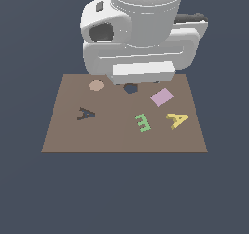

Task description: Insert a designated object into the corresponding slot on a board.

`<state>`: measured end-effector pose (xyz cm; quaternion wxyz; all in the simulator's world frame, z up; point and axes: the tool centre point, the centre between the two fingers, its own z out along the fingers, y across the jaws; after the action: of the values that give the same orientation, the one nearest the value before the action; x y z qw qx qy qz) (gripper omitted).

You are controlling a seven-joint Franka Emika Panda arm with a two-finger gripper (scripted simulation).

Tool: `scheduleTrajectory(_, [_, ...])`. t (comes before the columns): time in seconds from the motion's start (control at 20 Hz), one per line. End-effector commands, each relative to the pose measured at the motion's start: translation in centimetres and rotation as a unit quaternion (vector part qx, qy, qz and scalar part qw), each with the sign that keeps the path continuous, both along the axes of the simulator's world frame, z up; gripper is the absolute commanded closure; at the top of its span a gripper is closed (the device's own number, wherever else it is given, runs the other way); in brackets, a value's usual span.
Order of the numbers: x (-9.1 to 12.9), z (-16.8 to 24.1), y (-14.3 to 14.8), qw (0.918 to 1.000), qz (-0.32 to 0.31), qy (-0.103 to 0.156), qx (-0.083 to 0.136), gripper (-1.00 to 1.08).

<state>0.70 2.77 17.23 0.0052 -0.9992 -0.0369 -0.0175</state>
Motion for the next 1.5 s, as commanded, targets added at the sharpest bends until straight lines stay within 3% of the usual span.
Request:
scheduleTrajectory(0.0, [0.0,0.0,0.0,1.0000,0.000,0.000,0.000,-0.92])
scheduleTrajectory(0.45, [-0.2,-0.4,0.5,0.9998,-0.022,0.001,0.000,-0.92])
scheduleTrajectory(0.9, [-0.7,-1.6,2.0,0.9960,-0.089,0.002,0.001,-0.92])
scheduleTrajectory(1.2, [-1.0,-2.8,3.6,0.9874,-0.158,0.004,0.001,-0.92])
scheduleTrajectory(1.45, [-1.0,-4.2,5.4,0.9732,-0.230,0.006,0.002,-0.92])
